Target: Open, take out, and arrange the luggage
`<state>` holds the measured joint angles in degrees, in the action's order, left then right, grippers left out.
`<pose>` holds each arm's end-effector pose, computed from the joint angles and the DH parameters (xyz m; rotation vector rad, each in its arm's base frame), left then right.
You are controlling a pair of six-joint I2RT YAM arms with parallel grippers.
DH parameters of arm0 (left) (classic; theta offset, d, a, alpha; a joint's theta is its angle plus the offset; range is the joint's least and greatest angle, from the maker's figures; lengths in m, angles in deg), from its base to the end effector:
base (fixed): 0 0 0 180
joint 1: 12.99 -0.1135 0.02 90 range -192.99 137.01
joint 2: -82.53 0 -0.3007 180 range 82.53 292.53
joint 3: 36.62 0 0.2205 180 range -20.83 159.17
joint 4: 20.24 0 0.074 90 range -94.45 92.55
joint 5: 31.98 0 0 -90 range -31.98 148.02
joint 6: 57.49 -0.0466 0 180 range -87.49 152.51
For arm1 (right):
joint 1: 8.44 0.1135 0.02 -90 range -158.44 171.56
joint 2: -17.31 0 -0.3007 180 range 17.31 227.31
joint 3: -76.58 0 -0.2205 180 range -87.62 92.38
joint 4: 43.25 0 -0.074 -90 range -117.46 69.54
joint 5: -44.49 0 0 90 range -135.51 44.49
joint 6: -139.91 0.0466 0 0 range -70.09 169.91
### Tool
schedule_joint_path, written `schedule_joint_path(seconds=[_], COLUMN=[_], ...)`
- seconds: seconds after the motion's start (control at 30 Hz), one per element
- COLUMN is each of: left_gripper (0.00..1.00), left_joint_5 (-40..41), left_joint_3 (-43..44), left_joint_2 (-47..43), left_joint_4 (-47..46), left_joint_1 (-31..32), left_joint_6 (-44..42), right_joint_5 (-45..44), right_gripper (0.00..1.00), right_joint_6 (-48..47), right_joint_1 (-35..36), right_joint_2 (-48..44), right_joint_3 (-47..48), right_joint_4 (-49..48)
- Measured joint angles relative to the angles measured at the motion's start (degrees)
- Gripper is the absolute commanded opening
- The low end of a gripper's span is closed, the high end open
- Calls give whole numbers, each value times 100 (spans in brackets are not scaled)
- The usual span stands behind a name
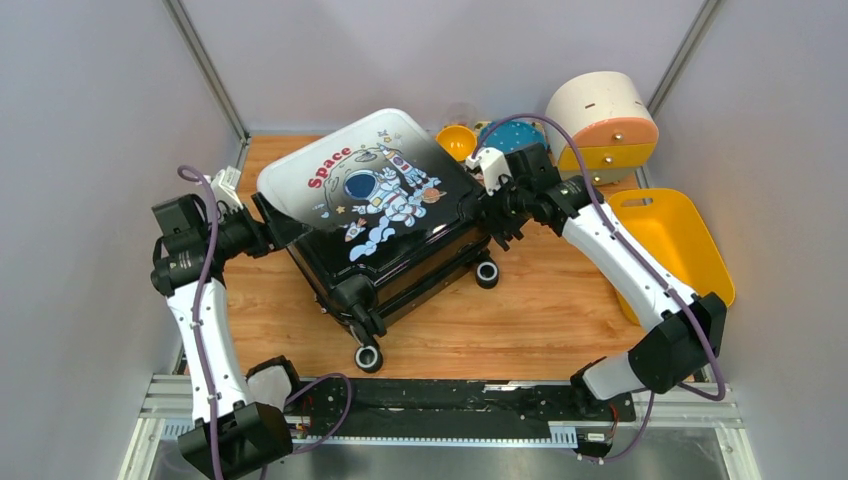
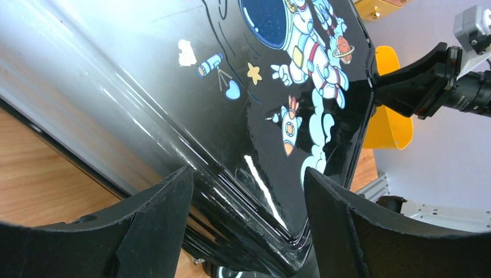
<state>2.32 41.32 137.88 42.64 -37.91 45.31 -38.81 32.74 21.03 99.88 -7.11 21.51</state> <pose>0.1333 0.0195 0.3807 -0.1848 2.0674 -0.9607 0.2332 0.1380 0.3705 -1.0236 2.2454 0.2371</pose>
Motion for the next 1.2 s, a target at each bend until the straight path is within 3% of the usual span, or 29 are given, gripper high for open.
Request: schedule_joint_path(seconds=[0.2,0.47,0.63,0.87,1.2], left_gripper=[74,82,76,67,67], left_joint_5=[33,431,933,1169,898], left_joint_3=[-267,-291,-282,-179,973], left_joint_2=[-138,44,157,1080,2911], left_joint_4=[-13,26,-63,-1047,-2304], left_joint_1=[-223,-516,-625,-730,-741], left_joint_6=[-11,-15,-52,94,149], right_joint_5=[-13,-107,-101,-129,-334], right_gripper=[0,0,0,0,0], right_joint_6=[81,323,627,922,1252], right_joint_1=[66,284,461,496,481], right_joint_2=[407,1182,1989,2756,3674], right_joint_3=[525,1445,2347,3084,3856], right_joint_4=[461,822,780,192,-977])
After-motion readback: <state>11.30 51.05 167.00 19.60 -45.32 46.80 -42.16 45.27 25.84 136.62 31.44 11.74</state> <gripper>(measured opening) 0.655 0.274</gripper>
